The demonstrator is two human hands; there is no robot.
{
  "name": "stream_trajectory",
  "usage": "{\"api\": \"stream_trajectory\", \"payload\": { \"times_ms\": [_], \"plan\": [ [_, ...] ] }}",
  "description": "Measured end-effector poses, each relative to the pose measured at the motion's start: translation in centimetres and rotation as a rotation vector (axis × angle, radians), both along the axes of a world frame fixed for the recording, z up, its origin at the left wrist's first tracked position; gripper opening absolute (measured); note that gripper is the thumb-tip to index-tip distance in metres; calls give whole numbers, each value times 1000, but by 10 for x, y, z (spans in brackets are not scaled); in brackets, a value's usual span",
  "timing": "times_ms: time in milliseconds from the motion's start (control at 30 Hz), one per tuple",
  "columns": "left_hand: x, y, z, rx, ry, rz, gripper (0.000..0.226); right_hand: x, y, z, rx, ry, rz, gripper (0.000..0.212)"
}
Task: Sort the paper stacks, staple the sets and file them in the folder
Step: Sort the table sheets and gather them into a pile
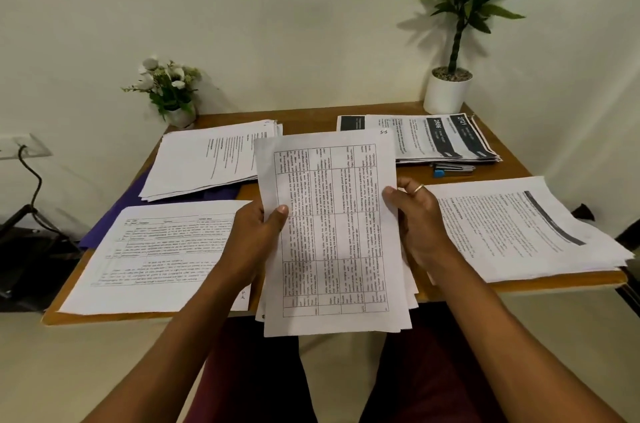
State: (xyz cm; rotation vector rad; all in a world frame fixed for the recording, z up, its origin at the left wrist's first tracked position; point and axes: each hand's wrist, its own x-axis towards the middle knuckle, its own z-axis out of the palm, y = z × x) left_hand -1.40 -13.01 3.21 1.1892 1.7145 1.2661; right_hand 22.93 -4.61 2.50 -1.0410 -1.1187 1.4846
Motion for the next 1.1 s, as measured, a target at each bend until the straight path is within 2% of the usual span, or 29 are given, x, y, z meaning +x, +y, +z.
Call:
{"api": "stream_trajectory", "payload": {
  "times_ms": [133, 400, 467, 533, 600, 667, 800, 933, 1000, 1100],
  "plan": [
    [3, -5, 0, -45, 14, -5, 29, 0, 2, 3, 19, 25, -24, 18],
    [1, -9, 11, -59, -65, -16, 22, -1, -1, -1, 42, 94, 30, 13],
    [-15, -8, 25, -65, -28, -20, 23, -4, -1, -4, 71, 92, 24, 38],
    [-45, -6, 45, -128, 105, -77, 23, -6, 1, -4, 58, -66, -22, 40],
    [-79, -5, 69, -229, 316, -109, 21, -6, 5, -10, 32, -359, -70, 30],
    [-111, -1, 87, -324, 480, -113, 10, -7, 9, -22, 46, -635, -68, 29],
    [-146, 21, 82, -507, 844, -140, 4, -17, 6, -40, 135, -856, -139, 58],
    [-160, 39, 34, -548, 1130, -159, 31, -25, 10, -39, 126, -957, -131, 74],
    [-156, 42, 16, -599, 1220, -142, 32, -25, 13, -41, 148, -892, -141, 71],
    [-148, 41, -5, -587, 1331, -157, 20, -22, 10, -38, 178, -775, -158, 61]
  ]
}}
